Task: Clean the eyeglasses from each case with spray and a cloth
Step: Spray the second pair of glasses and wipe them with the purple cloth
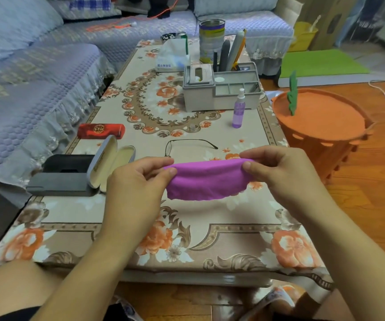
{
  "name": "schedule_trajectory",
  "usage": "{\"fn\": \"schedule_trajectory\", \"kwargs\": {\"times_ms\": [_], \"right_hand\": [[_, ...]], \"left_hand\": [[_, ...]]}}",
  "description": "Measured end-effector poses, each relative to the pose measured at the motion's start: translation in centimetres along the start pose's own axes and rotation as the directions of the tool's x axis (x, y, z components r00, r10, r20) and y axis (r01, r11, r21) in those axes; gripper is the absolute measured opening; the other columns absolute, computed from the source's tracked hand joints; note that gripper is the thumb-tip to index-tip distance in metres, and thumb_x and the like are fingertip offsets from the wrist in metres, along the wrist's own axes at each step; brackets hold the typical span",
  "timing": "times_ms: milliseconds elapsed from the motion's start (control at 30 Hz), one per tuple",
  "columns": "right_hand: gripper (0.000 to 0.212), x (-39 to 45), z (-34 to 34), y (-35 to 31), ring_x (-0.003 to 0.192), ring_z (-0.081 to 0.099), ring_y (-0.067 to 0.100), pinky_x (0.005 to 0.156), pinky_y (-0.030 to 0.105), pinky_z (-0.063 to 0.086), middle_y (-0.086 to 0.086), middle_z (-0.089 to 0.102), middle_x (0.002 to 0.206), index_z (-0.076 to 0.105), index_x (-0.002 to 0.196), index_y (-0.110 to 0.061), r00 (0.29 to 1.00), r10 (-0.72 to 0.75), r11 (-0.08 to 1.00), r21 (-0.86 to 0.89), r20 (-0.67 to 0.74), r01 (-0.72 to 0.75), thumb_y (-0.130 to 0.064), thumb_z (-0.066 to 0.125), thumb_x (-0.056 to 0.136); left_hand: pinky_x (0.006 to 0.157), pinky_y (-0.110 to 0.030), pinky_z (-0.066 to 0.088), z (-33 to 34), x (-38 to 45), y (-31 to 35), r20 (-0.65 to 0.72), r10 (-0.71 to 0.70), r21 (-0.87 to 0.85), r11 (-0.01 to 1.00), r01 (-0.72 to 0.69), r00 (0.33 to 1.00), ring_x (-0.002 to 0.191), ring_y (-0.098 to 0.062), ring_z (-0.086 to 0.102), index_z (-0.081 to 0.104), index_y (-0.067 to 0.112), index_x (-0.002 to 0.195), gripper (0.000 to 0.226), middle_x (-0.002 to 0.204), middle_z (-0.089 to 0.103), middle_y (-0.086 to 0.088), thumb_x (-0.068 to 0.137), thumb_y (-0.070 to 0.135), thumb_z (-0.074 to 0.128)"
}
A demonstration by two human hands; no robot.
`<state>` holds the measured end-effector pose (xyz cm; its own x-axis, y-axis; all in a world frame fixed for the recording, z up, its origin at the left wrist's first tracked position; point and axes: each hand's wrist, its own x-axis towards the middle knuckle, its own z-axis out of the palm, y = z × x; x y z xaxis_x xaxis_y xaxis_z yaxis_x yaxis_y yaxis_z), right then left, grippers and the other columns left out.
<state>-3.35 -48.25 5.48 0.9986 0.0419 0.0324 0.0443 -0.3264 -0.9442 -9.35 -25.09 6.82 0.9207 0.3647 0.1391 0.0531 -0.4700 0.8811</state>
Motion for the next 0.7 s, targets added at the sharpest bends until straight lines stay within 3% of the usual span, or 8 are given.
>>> {"fn": "schedule_trajectory", "kwargs": {"times_ms": [100, 200, 267, 333, 400, 533, 600, 700], "right_hand": [[0.017, -0.2, -0.5, -0.6, 0.079, 0.070, 0.007, 0.067, 0.012, 0.052, -0.007, 0.076, 0.088, 0.078, 0.096, -0.026, 0.997, -0.057, 0.995, -0.085, 0.044, 0.061, -0.011, 0.071, 0.092], [0.012, -0.6, -1.6, -1.6, 0.084, 0.063, 0.010, 0.073, 0.020, 0.049, -0.007, 0.068, 0.094, 0.077, 0.086, -0.029, 0.990, -0.085, 0.969, -0.223, 0.110, 0.108, -0.023, 0.070, 0.093], [0.015, -0.9, -2.3, -2.2, 0.096, 0.066, 0.008, 0.085, 0.026, 0.049, -0.009, 0.069, 0.104, 0.075, 0.081, -0.019, 0.979, -0.060, 0.992, -0.096, 0.193, 0.080, -0.020, 0.067, 0.093], [0.017, -1.1, -2.4, -2.6, 0.098, 0.070, 0.008, 0.088, 0.026, 0.052, -0.005, 0.075, 0.104, 0.070, 0.077, -0.009, 0.943, -0.033, 0.980, 0.194, 0.331, -0.034, -0.013, 0.063, 0.092], [0.019, -1.1, -1.9, -2.4, 0.075, 0.069, 0.014, 0.072, 0.025, 0.056, 0.002, 0.072, 0.080, 0.070, 0.073, -0.011, 0.888, 0.005, 0.869, 0.437, 0.459, -0.231, -0.017, 0.061, 0.090], [0.026, -0.5, 0.0, -1.0, 0.070, 0.065, 0.021, 0.062, 0.032, 0.060, 0.012, 0.066, 0.087, 0.066, 0.115, -0.006, 0.798, 0.260, 0.655, 0.508, 0.543, -0.559, -0.023, 0.057, 0.098], [0.025, -0.3, 0.2, -0.5, 0.069, 0.068, 0.021, 0.060, 0.033, 0.061, 0.012, 0.069, 0.087, 0.064, 0.119, -0.008, 0.777, 0.327, 0.625, 0.493, 0.538, -0.605, -0.024, 0.053, 0.102], [0.020, -0.3, 0.3, -0.2, 0.074, 0.069, 0.023, 0.065, 0.034, 0.061, 0.013, 0.072, 0.091, 0.064, 0.116, -0.008, 0.784, 0.328, 0.649, 0.478, 0.527, -0.592, -0.018, 0.056, 0.100]], "left_hand": [[0.066, -0.011, 0.053, -0.4, 0.0, 0.2, 0.011, 0.037, 0.063, 0.997, -0.037, 0.999, 0.076, 0.002, 0.068, 0.079, 0.032, 0.094, 0.014, 0.076, 0.073, 0.016, 0.088, 0.019, 0.076], [0.061, -0.018, 0.052, -1.7, 0.5, 0.7, 0.149, -0.026, -0.017, 0.999, 0.029, 0.988, 0.066, -0.001, 0.065, 0.079, 0.030, 0.078, 0.017, 0.075, 0.074, 0.010, 0.087, 0.016, 0.076], [0.076, -0.024, 0.049, -2.9, 1.1, 1.1, 0.319, -0.070, -0.141, 0.983, 0.120, 0.945, 0.077, -0.005, 0.065, 0.078, 0.024, 0.075, 0.013, 0.080, 0.073, 0.004, 0.085, 0.016, 0.078], [0.080, -0.026, 0.049, -3.9, 1.7, 1.3, 0.517, -0.070, -0.322, 0.907, 0.270, 0.853, 0.086, -0.014, 0.065, 0.070, 0.013, 0.072, 0.010, 0.086, 0.069, -0.005, 0.081, 0.016, 0.069], [0.064, -0.024, 0.050, -4.0, 1.7, 1.9, 0.665, -0.031, -0.476, 0.752, 0.456, 0.746, 0.072, -0.016, 0.060, 0.058, 0.007, 0.071, 0.011, 0.074, 0.061, -0.006, 0.080, 0.011, 0.063], [0.065, -0.031, 0.062, -2.1, 1.3, 2.2, 0.717, -0.073, -0.564, 0.524, 0.639, 0.693, 0.060, -0.012, 0.066, 0.067, 0.012, 0.057, 0.048, 0.065, 0.064, -0.002, 0.097, 0.007, 0.040], [0.082, -0.036, 0.060, -1.5, 1.3, 1.4, 0.701, -0.143, -0.563, 0.491, 0.665, 0.699, 0.071, -0.017, 0.073, 0.071, 0.005, 0.073, 0.041, 0.080, 0.073, -0.013, 0.098, 0.010, 0.040], [0.087, -0.044, 0.057, -1.2, 1.7, 0.2, 0.694, -0.256, -0.510, 0.484, 0.711, 0.673, 0.086, -0.025, 0.076, 0.075, -0.004, 0.097, 0.041, 0.105, 0.074, -0.023, 0.101, 0.017, 0.040]]}}
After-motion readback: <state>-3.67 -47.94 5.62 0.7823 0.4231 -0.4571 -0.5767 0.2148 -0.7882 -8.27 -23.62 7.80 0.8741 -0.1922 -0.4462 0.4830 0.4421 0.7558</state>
